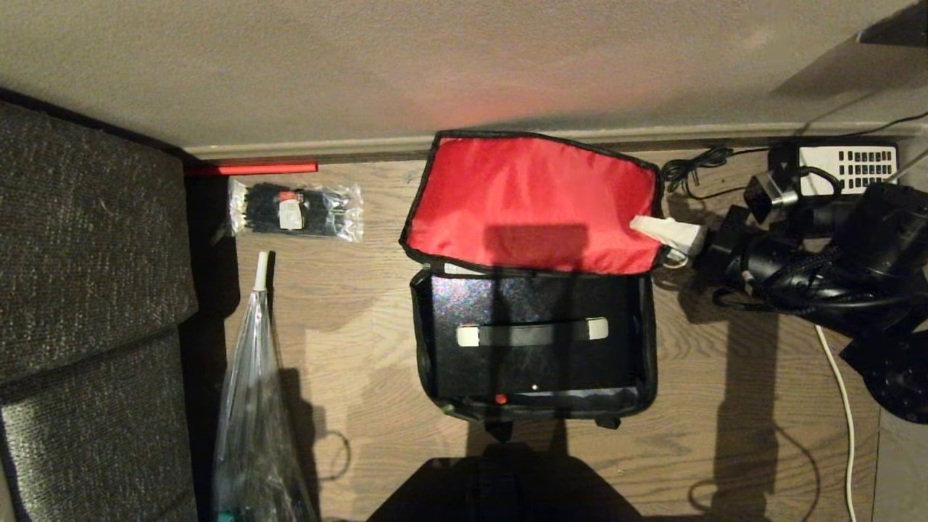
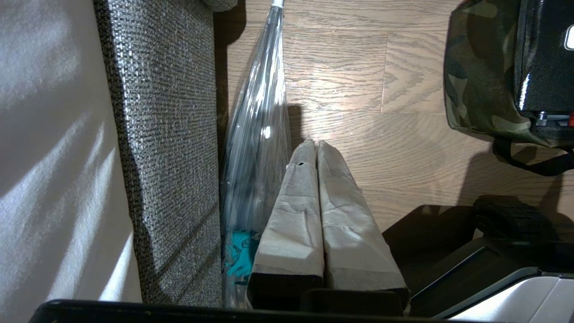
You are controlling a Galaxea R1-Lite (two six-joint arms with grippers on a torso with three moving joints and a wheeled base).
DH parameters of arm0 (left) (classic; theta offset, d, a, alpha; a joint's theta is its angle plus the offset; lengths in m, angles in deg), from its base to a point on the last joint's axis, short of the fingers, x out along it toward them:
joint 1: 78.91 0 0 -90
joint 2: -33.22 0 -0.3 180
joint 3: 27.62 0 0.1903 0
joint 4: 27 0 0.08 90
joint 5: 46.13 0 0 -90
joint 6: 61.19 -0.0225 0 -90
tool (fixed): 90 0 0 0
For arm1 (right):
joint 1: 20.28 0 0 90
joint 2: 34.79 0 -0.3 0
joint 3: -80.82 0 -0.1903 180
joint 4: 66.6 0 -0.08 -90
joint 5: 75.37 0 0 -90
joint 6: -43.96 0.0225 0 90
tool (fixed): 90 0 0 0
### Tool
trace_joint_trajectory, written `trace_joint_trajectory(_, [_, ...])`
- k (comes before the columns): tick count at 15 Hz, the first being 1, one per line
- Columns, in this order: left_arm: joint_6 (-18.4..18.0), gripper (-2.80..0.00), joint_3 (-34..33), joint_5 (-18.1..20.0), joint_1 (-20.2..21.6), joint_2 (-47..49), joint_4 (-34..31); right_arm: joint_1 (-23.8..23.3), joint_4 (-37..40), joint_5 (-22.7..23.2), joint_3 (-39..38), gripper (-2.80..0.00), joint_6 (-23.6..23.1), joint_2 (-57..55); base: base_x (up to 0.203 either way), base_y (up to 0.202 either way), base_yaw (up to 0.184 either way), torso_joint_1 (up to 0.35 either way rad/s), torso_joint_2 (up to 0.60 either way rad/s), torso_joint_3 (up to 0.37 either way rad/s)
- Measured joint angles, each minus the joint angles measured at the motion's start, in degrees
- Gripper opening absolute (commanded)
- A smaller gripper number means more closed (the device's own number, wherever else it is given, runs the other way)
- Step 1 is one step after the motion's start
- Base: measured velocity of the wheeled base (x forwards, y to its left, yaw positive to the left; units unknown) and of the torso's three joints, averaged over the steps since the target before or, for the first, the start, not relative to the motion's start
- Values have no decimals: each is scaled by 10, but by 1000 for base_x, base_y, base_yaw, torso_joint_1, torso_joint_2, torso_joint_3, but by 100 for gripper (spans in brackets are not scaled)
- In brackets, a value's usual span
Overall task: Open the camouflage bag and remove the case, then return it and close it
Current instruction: Close the top of the storage box
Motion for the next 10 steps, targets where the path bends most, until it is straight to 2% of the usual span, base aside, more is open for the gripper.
trace_joint_trajectory(2, [0,-280,0,0,0,0,0,0,0,37,-26,-280,-63,10,0,0,0,0,0,0])
trace_joint_trajectory(5, [0,-280,0,0,0,0,0,0,6,67,-55,-280,-147,18,0,0,0,0,0,0])
trace_joint_trajectory(10, [0,-280,0,0,0,0,0,0,8,73,-71,-280,-211,22,0,0,0,0,0,0])
